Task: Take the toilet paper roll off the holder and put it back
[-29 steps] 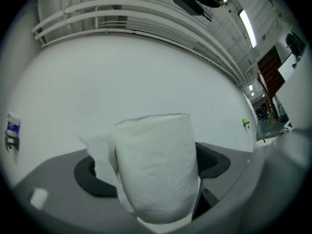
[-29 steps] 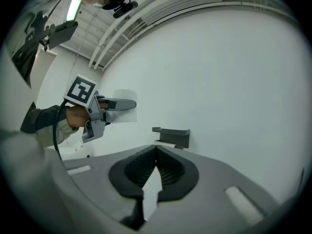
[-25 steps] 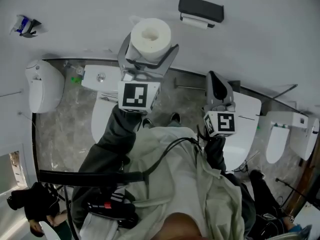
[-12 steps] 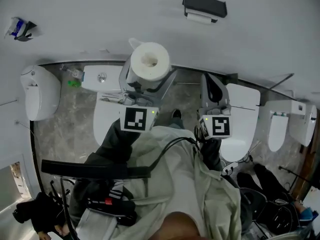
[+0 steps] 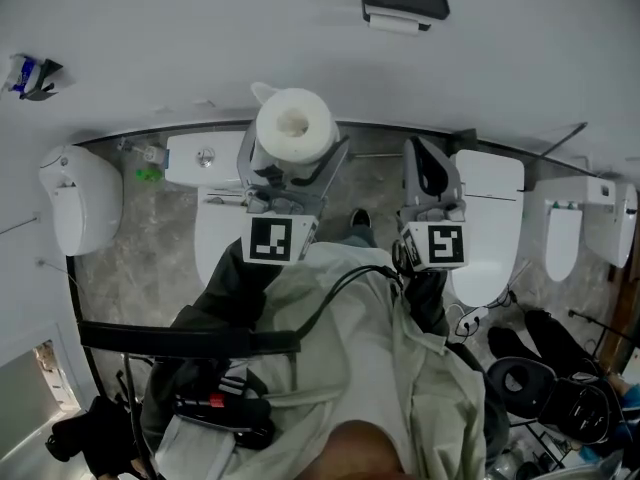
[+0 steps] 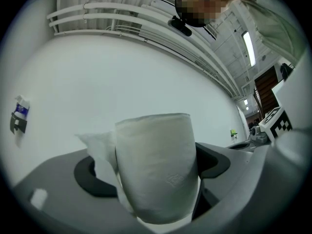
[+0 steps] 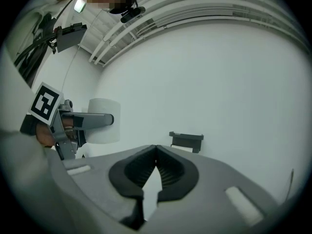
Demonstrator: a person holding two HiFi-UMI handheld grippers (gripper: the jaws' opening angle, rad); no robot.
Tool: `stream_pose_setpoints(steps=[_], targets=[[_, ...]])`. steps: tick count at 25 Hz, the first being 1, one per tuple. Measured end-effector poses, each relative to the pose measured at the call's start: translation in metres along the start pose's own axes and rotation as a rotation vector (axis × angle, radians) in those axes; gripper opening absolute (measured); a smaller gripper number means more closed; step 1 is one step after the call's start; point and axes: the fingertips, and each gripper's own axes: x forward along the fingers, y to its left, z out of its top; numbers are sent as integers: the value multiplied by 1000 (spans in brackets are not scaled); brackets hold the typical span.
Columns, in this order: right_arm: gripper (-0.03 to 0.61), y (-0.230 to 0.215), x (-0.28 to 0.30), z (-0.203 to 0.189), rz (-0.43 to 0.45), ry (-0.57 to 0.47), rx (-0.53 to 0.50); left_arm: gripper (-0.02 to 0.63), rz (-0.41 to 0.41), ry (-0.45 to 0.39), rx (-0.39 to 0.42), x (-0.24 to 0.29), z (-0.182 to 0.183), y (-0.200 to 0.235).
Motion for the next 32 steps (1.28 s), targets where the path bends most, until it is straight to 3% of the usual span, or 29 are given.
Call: stream_pose_setpoints(steps=[11, 17, 25, 32], targets=[[0, 14, 9, 1, 33, 3, -2, 479, 4, 25, 18, -4, -5, 3], [0, 9, 7, 1, 29, 3, -1, 479, 4, -69, -99, -3, 8, 4], [0, 14, 4, -3, 41, 8, 3, 479, -5, -14, -30, -6, 1, -4], [0, 14, 0, -10, 42, 22, 11, 479, 17, -3, -40, -1, -6, -4]])
